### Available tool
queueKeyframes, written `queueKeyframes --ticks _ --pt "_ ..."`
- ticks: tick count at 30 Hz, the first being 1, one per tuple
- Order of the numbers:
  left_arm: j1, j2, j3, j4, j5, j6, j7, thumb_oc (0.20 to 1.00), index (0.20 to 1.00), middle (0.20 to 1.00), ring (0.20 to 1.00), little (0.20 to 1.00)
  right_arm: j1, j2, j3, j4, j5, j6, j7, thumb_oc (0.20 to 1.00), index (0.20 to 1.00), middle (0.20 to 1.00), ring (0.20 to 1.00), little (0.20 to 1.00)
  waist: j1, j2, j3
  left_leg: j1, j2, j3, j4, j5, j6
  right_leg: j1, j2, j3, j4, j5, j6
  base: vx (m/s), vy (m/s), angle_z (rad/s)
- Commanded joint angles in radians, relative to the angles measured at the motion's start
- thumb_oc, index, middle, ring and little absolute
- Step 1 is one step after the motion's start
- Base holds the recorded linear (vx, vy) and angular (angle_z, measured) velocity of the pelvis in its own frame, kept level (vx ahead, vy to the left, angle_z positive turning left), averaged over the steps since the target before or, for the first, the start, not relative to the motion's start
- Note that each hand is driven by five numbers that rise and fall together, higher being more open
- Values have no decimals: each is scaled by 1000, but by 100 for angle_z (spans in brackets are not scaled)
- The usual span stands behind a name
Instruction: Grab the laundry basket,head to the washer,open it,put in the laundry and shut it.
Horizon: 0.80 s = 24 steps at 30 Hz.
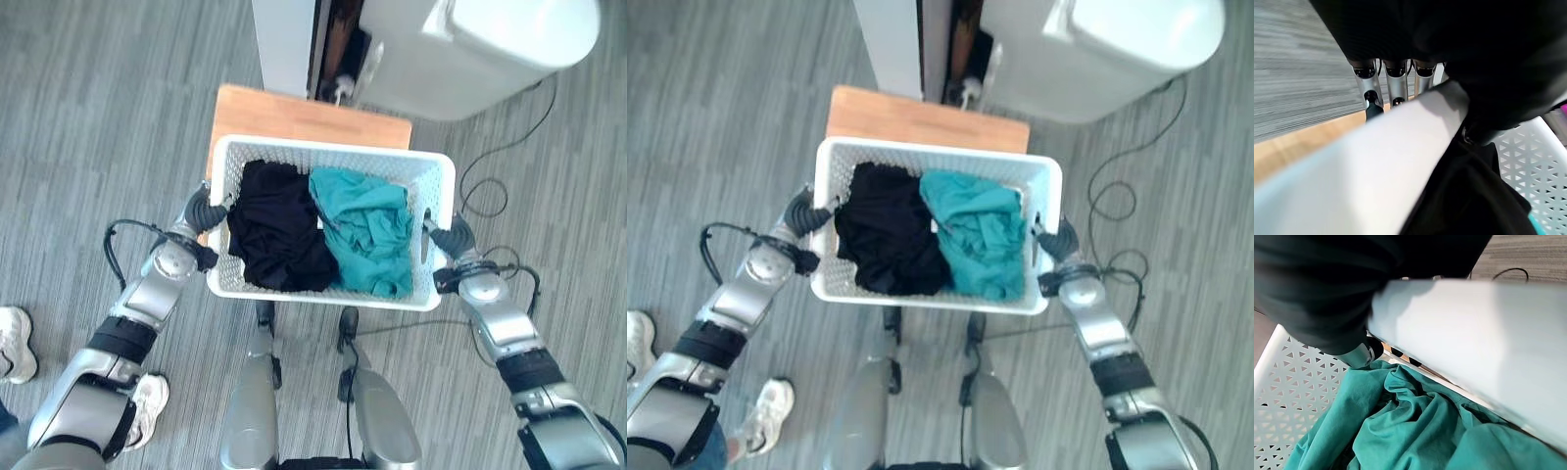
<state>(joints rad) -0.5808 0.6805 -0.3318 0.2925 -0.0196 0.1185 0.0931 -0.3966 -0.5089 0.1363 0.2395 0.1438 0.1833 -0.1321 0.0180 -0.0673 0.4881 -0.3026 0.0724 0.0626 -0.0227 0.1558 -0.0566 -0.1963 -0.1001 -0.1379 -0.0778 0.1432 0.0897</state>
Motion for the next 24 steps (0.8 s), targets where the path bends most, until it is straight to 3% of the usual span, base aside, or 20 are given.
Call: queueKeyframes --ticks 1,10,14,23,24 --pt "-10 9 -45 -80 11 -80 -90 200 200 200 200 200 36 -77 -23 -81 23 -42 99 200 200 200 200 200 -1 -4 -206 20 0 -55 70 -150 21 -2 -59 49 163 -173 53 104 -4 -9" --pt "-31 -41 -128 -81 -20 -70 -173 200 200 200 200 200 70 -160 -63 -64 33 -14 175 200 200 200 200 200 -13 25 -347 188 5 -55 23 -167 24 125 -50 49 171 -214 56 62 -40 -9" --pt "-59 -66 -153 -58 -19 -63 -177 200 200 200 200 200 93 -176 -88 -67 26 -10 174 200 200 200 200 200 -21 30 -382 232 10 -59 12 -171 21 166 -42 49 173 -233 51 59 -50 2" --pt "-123 -112 -192 -14 -24 -56 -182 200 200 200 200 200 155 -213 -150 -89 40 -11 164 200 200 200 200 200 -41 25 -399 231 24 -71 59 -190 6 203 -24 57 135 -229 38 -6 -39 5" --pt "-138 -105 -198 -4 -27 -56 -182 200 200 200 200 200 145 -226 -151 -84 53 -18 156 200 200 200 200 200 -39 15 -387 205 20 -112 122 -200 -10 196 -24 84 125 -220 38 -153 27 -2"
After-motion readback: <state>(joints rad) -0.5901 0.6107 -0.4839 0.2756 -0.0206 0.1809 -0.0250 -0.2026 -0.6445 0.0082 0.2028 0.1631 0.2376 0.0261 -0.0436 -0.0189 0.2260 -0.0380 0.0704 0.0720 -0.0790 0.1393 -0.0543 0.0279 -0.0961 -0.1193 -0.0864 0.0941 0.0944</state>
